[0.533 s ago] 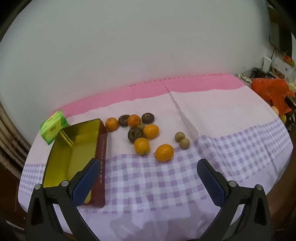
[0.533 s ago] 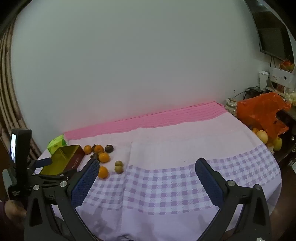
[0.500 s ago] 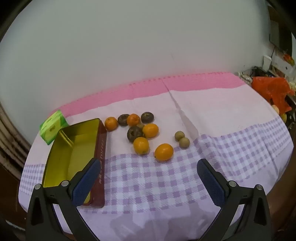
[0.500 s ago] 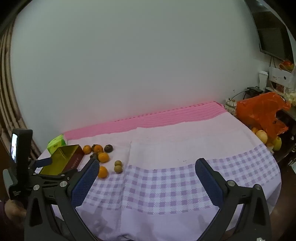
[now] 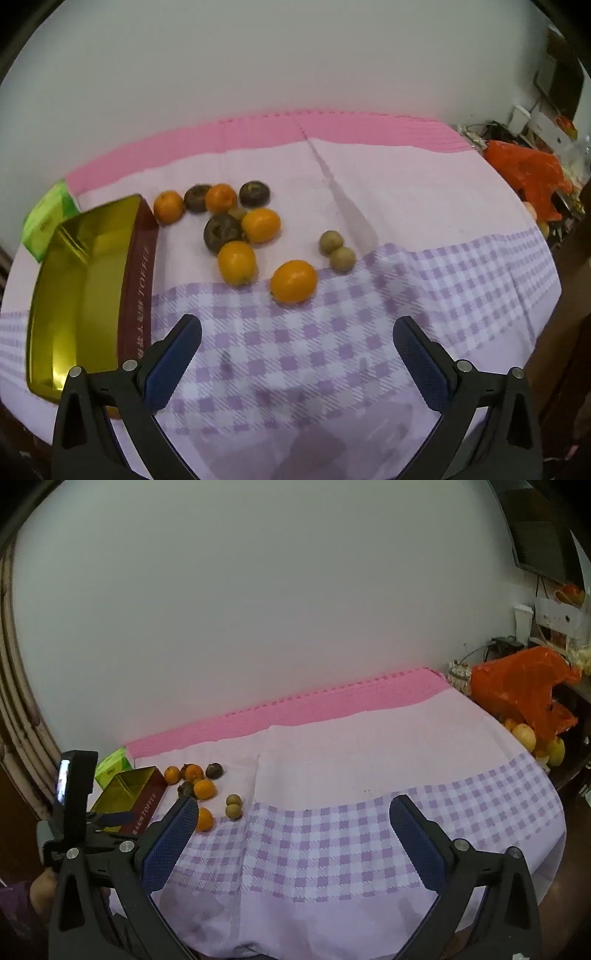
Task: Organize fruits
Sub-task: 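Reach the left gripper to a mandarin and close on it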
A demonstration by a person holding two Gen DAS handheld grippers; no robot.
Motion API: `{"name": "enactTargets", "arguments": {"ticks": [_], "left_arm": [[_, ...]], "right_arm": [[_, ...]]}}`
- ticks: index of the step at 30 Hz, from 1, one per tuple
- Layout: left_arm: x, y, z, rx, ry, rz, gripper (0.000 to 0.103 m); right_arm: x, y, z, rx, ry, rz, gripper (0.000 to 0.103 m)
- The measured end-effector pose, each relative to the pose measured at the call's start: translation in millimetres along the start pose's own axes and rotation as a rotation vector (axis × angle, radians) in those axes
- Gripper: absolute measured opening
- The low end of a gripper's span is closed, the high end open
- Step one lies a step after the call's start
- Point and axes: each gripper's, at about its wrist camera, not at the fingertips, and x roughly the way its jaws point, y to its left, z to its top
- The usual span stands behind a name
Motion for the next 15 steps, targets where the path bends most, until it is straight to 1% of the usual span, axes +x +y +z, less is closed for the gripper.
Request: {"name": "enactTargets", "arguments": {"ticks": [4,6,10,11,12,13,15], "left_arm": [[17,10,4,-0.027,0.038,-0.068,0.101],[26,12,7,-0.044,0.059,-0.074,0.1],[40,12,15,-0.079,0.089,-0.132,0.093],[44,10,16,-0.079,0.09,-0.131,0.092],[48,10,20,-0.069,0.092,-0.125,0.088],[51,8,22,-0.051,0.095,-0.117,0.084],[58,3,28,-0.012,0.107,-0.107,0.08]], "right_arm": [[2,2,-3,0.003,0.006,0.002,0.103],[4,2,-2,0.005,0.014,0.003,0.103],[9,-1,-8,0.013,0.03,0.01,0.103],[10,-1,-8,0.016,0.036,0.011,0.103],[12,-2,-9,0.022,0.046,0.013,0.103],[14,-3,-10,0.028,0.051,0.015,0.103],[16,-4,-10,0.041,0.061,0.018,0.103]]}}
